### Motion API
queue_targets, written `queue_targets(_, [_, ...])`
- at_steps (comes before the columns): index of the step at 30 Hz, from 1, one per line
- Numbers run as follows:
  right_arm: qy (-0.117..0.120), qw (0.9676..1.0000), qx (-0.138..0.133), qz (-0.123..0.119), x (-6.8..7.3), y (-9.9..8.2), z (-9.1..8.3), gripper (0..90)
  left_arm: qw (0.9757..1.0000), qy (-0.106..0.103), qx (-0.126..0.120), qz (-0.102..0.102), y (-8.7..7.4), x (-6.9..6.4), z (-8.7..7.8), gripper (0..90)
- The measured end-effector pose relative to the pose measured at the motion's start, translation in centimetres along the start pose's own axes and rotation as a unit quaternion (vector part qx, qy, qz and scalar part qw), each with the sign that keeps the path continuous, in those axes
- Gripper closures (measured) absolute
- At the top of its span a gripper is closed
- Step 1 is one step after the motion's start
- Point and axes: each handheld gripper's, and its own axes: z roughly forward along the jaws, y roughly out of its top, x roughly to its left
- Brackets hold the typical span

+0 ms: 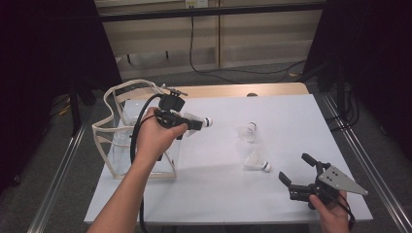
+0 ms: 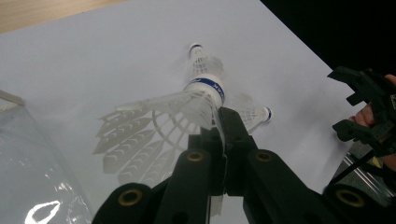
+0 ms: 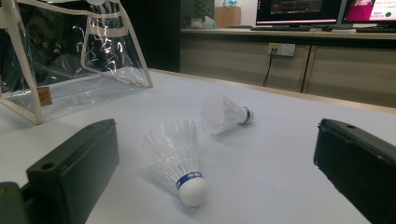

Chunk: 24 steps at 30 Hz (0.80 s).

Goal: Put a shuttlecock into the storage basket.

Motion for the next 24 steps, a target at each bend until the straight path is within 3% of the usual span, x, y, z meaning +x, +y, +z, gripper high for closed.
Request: queue_targets(24, [0.0,1.0,0.0,0.0,0.0,0.0,0.0,0.0,1.0,0.005,0.004,-0.002,1.4,0.3,-1.3,90.0])
